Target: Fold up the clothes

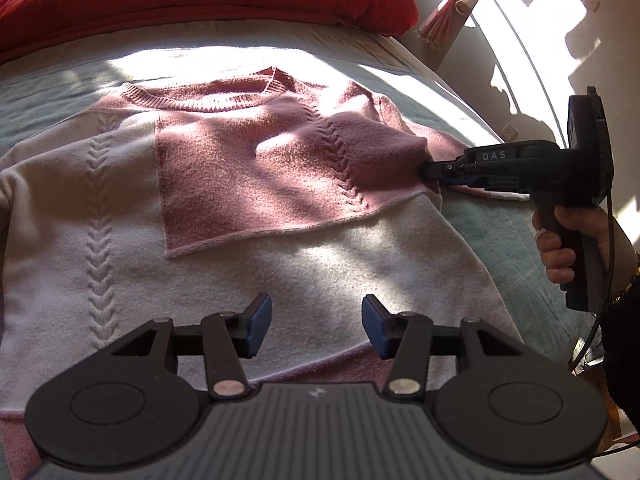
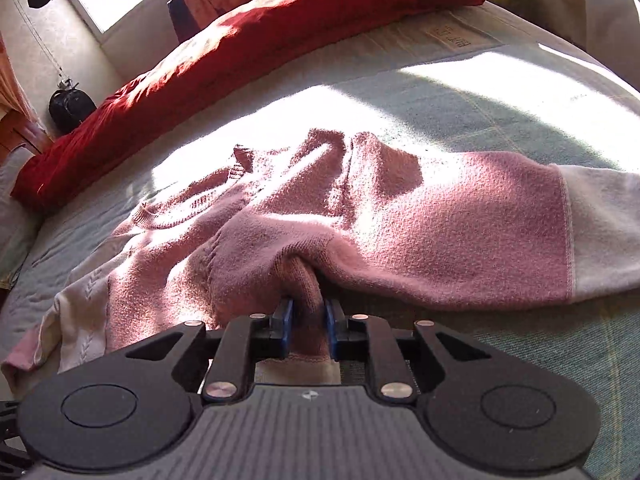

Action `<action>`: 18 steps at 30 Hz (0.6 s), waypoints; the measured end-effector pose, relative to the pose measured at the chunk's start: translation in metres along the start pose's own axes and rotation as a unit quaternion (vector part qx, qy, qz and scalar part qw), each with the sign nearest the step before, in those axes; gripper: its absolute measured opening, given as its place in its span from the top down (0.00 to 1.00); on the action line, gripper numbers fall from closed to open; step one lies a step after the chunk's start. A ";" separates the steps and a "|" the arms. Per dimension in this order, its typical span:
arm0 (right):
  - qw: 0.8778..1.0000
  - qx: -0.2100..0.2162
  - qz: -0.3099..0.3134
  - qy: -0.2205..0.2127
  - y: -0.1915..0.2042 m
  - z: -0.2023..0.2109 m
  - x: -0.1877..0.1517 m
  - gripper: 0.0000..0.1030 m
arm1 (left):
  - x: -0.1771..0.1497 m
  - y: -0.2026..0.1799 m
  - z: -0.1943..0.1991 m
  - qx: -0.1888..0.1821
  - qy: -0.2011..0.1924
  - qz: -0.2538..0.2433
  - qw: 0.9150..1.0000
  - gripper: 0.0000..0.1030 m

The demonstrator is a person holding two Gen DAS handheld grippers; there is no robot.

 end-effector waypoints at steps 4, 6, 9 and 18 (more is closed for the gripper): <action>0.999 0.031 -0.040 0.004 -0.014 0.010 -0.003 0.69 | 0.000 0.001 0.004 0.000 -0.004 -0.002 1.000 0.48; 0.999 0.025 -0.045 0.013 -0.024 0.010 -0.010 0.65 | -0.001 0.002 0.004 0.000 -0.003 -0.003 1.000 0.48; 0.998 0.016 -0.045 0.031 -0.032 0.002 -0.027 0.61 | -0.002 0.001 0.003 0.002 0.001 -0.001 1.000 0.48; 0.998 -0.045 0.016 0.034 -0.013 0.009 -0.050 0.87 | -0.003 -0.004 0.014 0.014 0.007 -0.016 1.000 0.48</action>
Point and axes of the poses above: each gripper's, at about its wrist camera, not at the fingertips, and z roughly against the way its jaws point, y to its left, x to its top, the point moved 5 cm from there along -z, roughly the way its jaws point, and after that the axes turned 14 degrees about -z, right-handed, at the moved point
